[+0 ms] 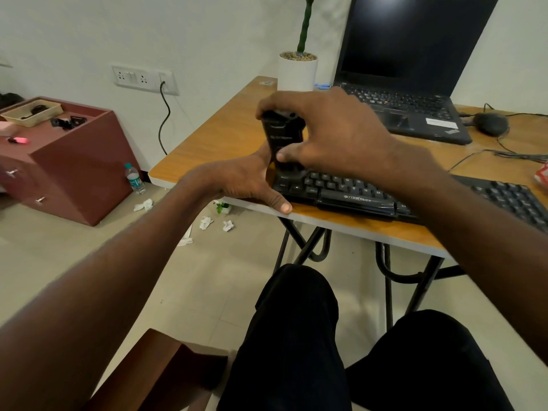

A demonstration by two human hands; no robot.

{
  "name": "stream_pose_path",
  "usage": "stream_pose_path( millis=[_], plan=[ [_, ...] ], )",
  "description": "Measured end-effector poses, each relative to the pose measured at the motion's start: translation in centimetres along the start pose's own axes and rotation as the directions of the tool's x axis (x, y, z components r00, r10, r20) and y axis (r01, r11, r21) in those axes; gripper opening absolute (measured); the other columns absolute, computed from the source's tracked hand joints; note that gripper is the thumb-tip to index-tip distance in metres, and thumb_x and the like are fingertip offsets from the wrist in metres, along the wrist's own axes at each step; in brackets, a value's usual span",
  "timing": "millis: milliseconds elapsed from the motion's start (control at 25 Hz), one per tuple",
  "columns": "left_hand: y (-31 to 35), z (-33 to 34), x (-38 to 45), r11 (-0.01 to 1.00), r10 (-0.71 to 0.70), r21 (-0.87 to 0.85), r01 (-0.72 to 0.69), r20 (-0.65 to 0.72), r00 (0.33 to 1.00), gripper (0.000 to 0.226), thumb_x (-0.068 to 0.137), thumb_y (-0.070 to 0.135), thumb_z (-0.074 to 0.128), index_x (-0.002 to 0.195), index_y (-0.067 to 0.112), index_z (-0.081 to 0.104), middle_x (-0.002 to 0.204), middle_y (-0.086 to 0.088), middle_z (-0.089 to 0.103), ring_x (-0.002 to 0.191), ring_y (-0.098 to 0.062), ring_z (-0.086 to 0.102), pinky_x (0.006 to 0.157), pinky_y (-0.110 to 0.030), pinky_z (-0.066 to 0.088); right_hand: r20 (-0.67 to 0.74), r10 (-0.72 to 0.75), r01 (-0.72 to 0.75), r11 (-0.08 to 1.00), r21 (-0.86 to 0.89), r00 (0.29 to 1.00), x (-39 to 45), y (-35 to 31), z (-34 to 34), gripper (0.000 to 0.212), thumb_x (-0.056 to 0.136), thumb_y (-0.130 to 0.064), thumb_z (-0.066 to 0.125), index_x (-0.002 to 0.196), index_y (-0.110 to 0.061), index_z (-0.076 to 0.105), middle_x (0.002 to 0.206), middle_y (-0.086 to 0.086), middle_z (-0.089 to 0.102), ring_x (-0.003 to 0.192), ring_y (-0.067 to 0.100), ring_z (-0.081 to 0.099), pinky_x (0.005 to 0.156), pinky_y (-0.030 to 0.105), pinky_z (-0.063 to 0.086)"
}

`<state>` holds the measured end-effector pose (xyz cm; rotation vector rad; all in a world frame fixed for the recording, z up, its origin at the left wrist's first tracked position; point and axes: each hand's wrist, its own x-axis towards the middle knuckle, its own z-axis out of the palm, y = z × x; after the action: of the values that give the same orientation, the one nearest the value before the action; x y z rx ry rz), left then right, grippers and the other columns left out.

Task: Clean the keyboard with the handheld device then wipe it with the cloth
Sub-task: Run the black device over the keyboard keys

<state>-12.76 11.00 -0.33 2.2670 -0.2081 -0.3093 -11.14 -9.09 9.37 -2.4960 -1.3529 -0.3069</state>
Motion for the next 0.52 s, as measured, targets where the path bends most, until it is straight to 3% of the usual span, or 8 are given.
stream_pose_path(
  millis=[80,200,360,520],
  plan=[
    [0.0,0.1,0.1,1.000,0.011,-0.004,-0.011,0.022,1.000,0.120,0.063,0.045,0.101,0.159,0.032,0.031,0.157,0.011,0.045,0.142,-0.011,0.046,0.120,-0.039,0.042,0.053,0.001,-0.004,0.998,0.067,0.999,-0.1,0.1,0.2,0.063,0.083,-0.042,0.078,0.137,-0.053,0.048,0.130,-0.015,0.064,0.114,0.013,0.061,0.090,0.046,0.057],
    [-0.1,-0.2,0.1,1.000,0.003,0.016,-0.003,-0.003,1.000,0.139,0.061,0.047,0.100,0.164,0.035,0.008,0.166,0.008,0.029,0.149,-0.016,0.032,0.122,-0.041,0.037,0.203,0.045,-0.041,0.999,-0.024,0.978,-0.3,1.1,-0.7,0.065,0.084,-0.042,0.078,0.141,-0.051,0.048,0.134,-0.014,0.062,0.116,0.012,0.059,0.094,0.046,0.055],
    [0.0,0.0,0.1,1.000,0.020,0.008,-0.020,0.001,1.000,0.140,0.062,0.045,0.100,0.164,0.037,0.005,0.164,0.009,0.030,0.149,-0.018,0.033,0.121,-0.040,0.039,0.102,0.010,-0.026,0.987,0.157,0.995,-1.6,1.4,-0.5,0.064,0.085,-0.034,0.080,0.139,-0.052,0.051,0.129,-0.021,0.062,0.113,0.006,0.059,0.093,0.038,0.054],
    [0.0,-0.1,0.0,0.999,-0.007,-0.040,0.007,0.004,1.000,0.147,0.058,0.038,0.100,0.165,0.034,-0.001,0.162,0.008,0.031,0.143,-0.019,0.042,0.111,-0.031,0.047,0.249,0.148,-0.124,0.986,-0.110,0.957,-2.1,3.5,-2.1,0.067,0.086,-0.034,0.079,0.142,-0.054,0.046,0.139,-0.008,0.061,0.121,0.018,0.058,0.096,0.047,0.053]
  ],
)
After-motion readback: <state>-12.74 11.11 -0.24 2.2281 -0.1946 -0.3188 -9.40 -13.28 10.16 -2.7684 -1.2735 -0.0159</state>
